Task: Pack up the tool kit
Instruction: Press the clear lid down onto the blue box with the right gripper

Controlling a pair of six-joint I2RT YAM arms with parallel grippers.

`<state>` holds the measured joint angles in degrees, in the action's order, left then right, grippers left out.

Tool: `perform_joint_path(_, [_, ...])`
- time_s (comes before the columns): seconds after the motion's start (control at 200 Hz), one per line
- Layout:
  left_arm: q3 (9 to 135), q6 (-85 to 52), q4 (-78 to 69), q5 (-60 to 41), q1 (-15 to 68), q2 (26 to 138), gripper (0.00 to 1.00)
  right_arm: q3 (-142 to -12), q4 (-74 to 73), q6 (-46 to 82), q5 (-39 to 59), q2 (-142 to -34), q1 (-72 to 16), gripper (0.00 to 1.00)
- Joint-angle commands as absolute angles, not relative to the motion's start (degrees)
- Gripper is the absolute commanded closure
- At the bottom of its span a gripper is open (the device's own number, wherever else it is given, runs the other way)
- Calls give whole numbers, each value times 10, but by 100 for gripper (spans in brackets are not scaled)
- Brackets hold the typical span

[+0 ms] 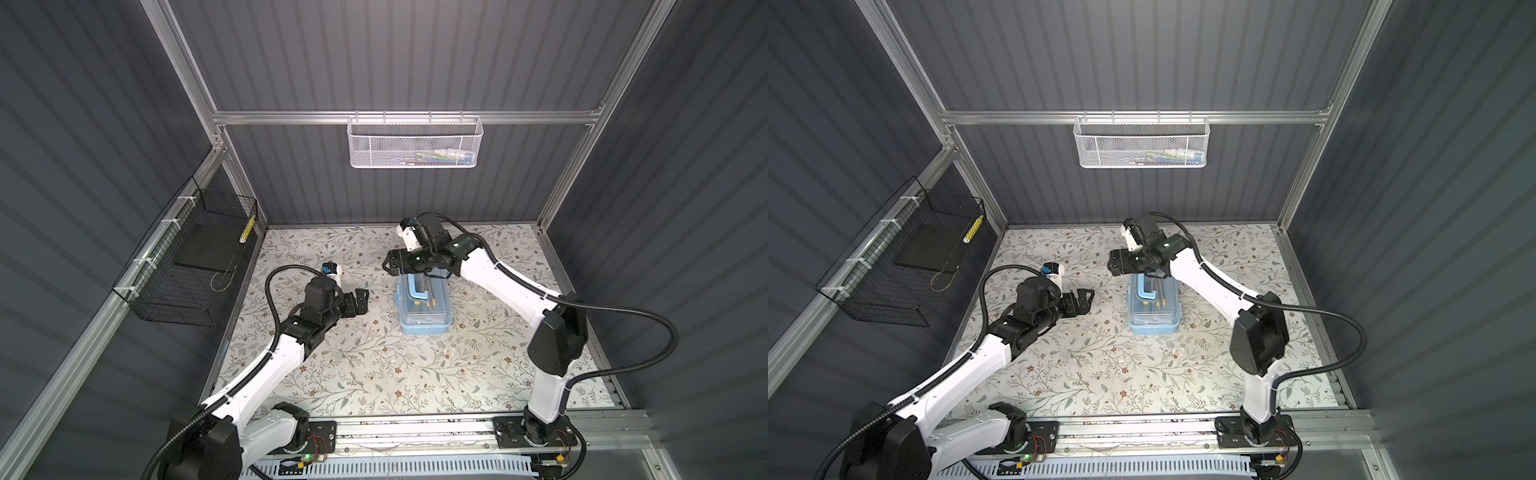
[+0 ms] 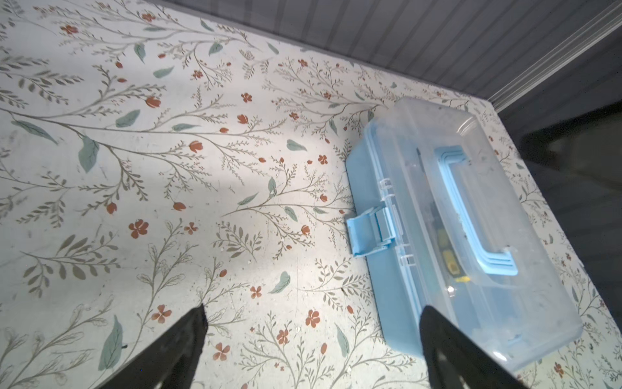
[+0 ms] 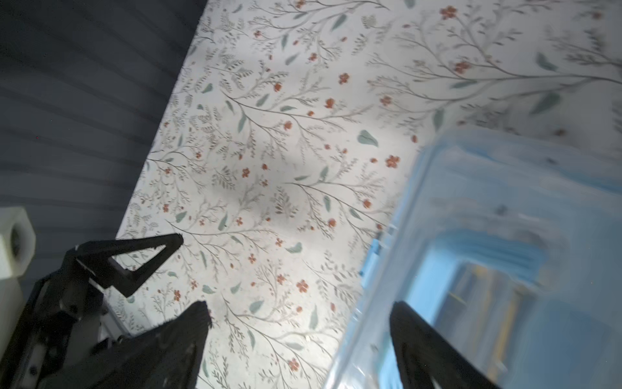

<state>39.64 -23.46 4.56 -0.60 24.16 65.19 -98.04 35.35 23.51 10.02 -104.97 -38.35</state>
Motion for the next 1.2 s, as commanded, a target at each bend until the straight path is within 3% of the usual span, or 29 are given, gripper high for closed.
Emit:
perform_joint_path(0.0, [402, -218, 25, -63, 240, 684, 0, -891, 384, 234, 68, -1006, -373, 15])
perform_joint_path(0.12, [396, -213, -3, -91, 264, 701, 1, -849, 354, 247, 89, -990, -365, 15])
perform_joint_path(0.36, [367, -236, -19, -107, 291, 741, 15, -919, 400, 217, 63, -1052, -368, 20])
perform_joint_path(0.806, [350, -242, 93, 13, 297, 660, 12, -1090, 571, 138, -130, -1195, -435, 20])
perform_joint_path(1.196, [386, -227, 82, -22, 297, 705, 8, -967, 590, 72, -213, -1106, -452, 21])
